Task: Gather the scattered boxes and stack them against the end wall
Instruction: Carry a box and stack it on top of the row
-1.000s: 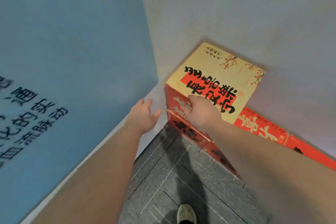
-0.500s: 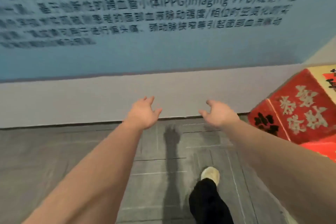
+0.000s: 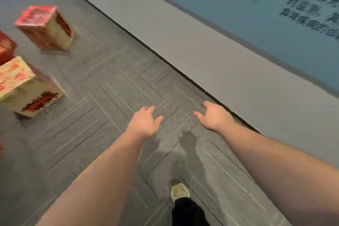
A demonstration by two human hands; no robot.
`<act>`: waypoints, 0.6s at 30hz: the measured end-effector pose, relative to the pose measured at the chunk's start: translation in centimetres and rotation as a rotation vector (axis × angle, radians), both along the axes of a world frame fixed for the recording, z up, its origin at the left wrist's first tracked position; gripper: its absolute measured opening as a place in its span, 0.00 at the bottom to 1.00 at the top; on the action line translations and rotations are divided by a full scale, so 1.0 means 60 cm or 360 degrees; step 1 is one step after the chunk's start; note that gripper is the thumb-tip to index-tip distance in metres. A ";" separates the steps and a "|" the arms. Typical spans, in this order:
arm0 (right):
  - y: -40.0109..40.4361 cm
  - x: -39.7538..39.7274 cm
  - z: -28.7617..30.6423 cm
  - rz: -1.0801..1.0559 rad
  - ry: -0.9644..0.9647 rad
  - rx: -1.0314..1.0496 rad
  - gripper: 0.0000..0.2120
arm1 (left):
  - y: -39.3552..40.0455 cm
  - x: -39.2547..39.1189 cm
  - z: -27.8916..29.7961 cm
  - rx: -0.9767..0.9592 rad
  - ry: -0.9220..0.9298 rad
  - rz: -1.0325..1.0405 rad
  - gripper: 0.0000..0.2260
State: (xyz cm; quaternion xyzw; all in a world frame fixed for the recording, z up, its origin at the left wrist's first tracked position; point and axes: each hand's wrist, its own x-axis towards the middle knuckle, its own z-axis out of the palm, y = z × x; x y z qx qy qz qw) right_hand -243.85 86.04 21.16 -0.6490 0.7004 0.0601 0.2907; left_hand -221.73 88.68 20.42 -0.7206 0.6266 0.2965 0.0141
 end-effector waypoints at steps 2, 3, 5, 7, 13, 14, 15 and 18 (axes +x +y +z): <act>-0.054 0.109 -0.020 0.0121 -0.0052 0.0046 0.25 | -0.022 0.098 -0.013 0.0057 -0.0017 0.0187 0.26; -0.082 0.161 -0.030 0.0179 -0.0072 0.0060 0.25 | -0.037 0.145 -0.020 0.0071 -0.0041 0.0260 0.26; -0.136 0.259 -0.040 0.0278 -0.0079 0.0072 0.25 | -0.069 0.234 -0.026 0.0086 -0.0077 0.0373 0.26; -0.182 0.355 -0.045 0.0382 -0.0080 0.0082 0.25 | -0.093 0.321 -0.029 0.0062 -0.0075 0.0515 0.26; -0.263 0.623 -0.045 0.0716 -0.0038 0.0116 0.24 | -0.108 0.571 -0.034 0.0053 -0.0014 0.0880 0.26; -0.274 0.667 -0.046 0.0763 -0.0033 0.0118 0.24 | -0.109 0.615 -0.038 0.0051 -0.0009 0.0931 0.27; -0.286 0.711 -0.045 0.0799 -0.0026 0.0115 0.24 | -0.111 0.659 -0.042 0.0048 0.0004 0.0985 0.27; -0.323 0.845 -0.047 0.0860 -0.0013 0.0122 0.25 | -0.125 0.788 -0.047 0.0050 0.0019 0.1106 0.26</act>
